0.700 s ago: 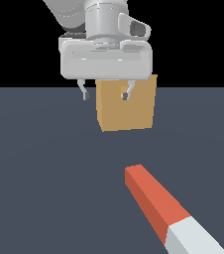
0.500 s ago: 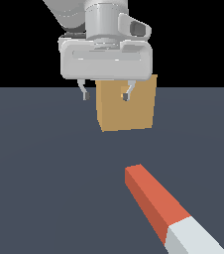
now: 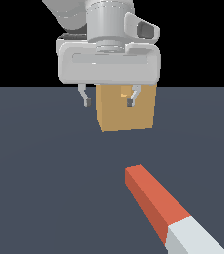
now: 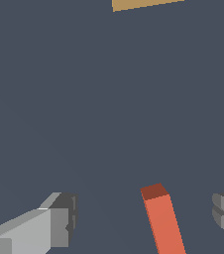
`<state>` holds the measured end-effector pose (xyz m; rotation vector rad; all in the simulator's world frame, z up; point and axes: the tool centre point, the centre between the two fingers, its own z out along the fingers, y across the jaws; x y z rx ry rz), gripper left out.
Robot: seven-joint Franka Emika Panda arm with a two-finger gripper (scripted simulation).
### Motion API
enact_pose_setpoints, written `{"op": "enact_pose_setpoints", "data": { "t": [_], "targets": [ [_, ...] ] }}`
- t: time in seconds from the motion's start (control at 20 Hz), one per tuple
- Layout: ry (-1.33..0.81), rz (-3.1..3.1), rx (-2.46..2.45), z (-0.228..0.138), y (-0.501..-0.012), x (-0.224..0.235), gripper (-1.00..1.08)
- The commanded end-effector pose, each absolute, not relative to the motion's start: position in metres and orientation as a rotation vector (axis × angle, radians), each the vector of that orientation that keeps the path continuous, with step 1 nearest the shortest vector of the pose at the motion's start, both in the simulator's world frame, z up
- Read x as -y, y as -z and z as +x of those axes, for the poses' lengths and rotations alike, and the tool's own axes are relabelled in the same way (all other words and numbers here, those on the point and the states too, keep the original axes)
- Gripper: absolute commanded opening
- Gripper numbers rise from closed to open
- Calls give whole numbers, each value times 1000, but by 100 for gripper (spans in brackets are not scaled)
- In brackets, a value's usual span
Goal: Insert the peg into the horizontal hole in a box.
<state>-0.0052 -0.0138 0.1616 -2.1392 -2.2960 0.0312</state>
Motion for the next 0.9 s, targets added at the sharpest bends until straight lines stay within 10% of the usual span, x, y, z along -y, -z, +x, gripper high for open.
{"op": "enact_pose_setpoints", "data": {
  "t": [0.0,0.85],
  "targets": [
    [-30,-2122,2312,-2,-156,28,100],
    [-12,-1934,2475,52,-102,158,100]
  ]
}}
